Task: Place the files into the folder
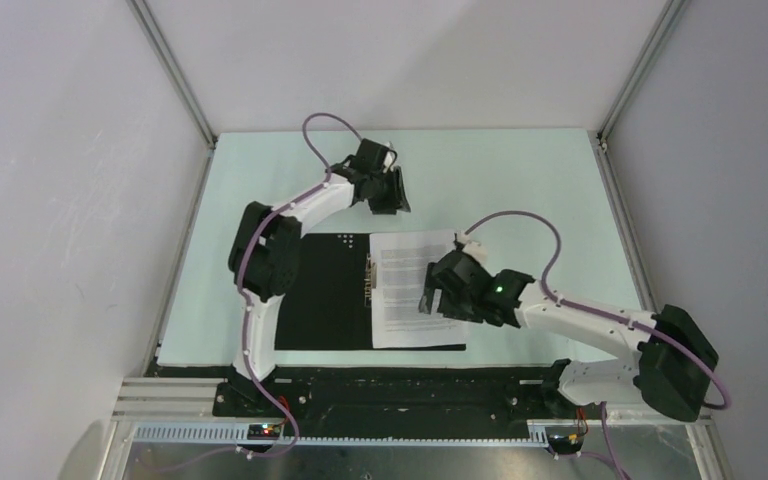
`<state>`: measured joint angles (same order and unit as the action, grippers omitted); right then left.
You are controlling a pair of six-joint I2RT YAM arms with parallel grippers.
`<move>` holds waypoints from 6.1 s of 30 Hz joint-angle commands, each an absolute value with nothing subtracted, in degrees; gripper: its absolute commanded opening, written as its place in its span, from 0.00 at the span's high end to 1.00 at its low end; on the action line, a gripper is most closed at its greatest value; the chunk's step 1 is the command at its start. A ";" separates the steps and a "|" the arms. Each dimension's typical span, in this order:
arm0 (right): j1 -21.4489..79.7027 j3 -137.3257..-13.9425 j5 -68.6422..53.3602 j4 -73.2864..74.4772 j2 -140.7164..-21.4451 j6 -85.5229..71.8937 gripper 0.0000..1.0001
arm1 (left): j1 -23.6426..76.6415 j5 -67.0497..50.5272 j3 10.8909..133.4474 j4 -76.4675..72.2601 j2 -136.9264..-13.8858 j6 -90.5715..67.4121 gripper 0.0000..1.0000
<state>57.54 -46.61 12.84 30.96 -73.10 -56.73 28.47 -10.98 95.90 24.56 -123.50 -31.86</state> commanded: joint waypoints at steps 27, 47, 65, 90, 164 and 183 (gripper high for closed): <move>43.51 -24.81 0.70 11.01 -64.37 -50.95 0.00 | 25.25 2.35 31.99 22.28 -74.30 -55.59 1.00; 48.09 -27.83 3.55 16.12 -63.82 -53.26 0.01 | 26.72 2.50 31.37 21.44 -77.47 -57.61 1.00; 53.62 -53.84 14.26 28.24 -80.34 -49.24 0.09 | 24.53 -3.47 39.40 22.12 -76.98 -48.56 1.00; 56.05 -92.73 18.47 37.43 -118.15 -45.56 0.61 | 9.46 -7.48 24.38 22.37 -63.62 -54.59 1.00; 57.35 -81.10 14.84 33.05 -100.77 -45.55 0.52 | 7.91 -4.81 23.73 22.11 -66.28 -53.96 1.00; 56.10 -92.88 10.89 34.81 -116.65 -44.16 0.62 | 7.28 -8.97 30.08 23.42 -61.11 -48.55 0.99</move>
<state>55.29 -92.38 11.09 34.96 -116.25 -44.40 8.29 -8.80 25.15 21.87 -64.34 -52.18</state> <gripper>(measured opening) 0.410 0.003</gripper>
